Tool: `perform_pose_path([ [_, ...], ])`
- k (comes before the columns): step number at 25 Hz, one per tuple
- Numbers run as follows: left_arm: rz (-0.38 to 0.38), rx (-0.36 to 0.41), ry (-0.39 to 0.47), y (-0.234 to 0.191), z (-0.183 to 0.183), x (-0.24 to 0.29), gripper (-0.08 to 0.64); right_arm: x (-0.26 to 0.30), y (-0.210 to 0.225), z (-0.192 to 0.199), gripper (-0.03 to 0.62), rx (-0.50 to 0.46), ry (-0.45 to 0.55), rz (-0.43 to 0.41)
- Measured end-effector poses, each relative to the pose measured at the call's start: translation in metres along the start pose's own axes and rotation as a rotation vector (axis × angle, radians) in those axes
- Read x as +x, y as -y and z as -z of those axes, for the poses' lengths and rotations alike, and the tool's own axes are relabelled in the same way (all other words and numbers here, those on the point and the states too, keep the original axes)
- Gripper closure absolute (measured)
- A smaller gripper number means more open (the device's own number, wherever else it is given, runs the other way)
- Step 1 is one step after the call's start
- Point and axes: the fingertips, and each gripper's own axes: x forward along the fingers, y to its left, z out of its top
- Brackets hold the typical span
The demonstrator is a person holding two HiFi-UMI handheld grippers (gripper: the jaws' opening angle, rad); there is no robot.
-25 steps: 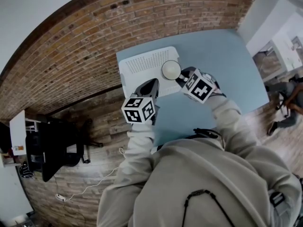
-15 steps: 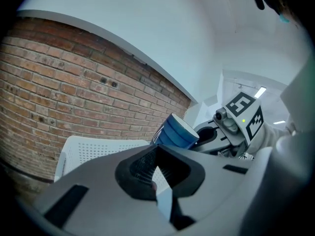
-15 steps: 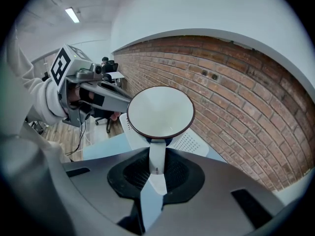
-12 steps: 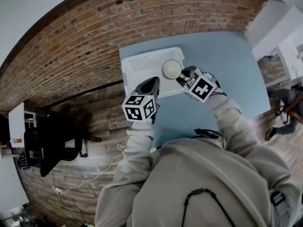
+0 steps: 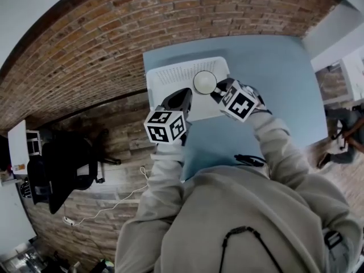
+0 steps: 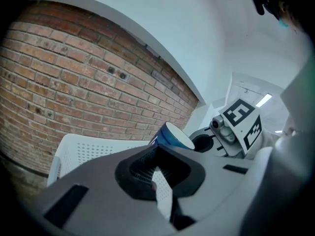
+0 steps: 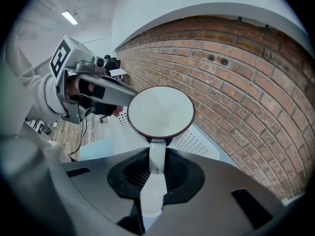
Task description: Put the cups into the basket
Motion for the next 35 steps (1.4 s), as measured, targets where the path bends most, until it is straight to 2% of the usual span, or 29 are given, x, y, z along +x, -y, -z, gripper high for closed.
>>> perform_pose_path([
  [10,-0.03,-0.052,-0.078,-0.052,0.014,0.036,0.565,0.074,0.015,0.004,0.54,0.022,-0.057,-0.082],
  [19,-0.054,-0.085,-0.14,-0.09,0.032,0.069,0.565,0.126,0.029,0.031,0.54,0.066,-0.133,-0.127],
  [25,-0.084,-0.093,-0.182,-0.112,0.049,0.081,0.565,0.158,0.026,0.026,0.539,0.025,-0.143,-0.153],
  [35,-0.106,-0.101,-0.219,-0.133,0.068,0.09,0.565,0.205,0.015,0.046,0.538,-0.012,-0.237,-0.187],
])
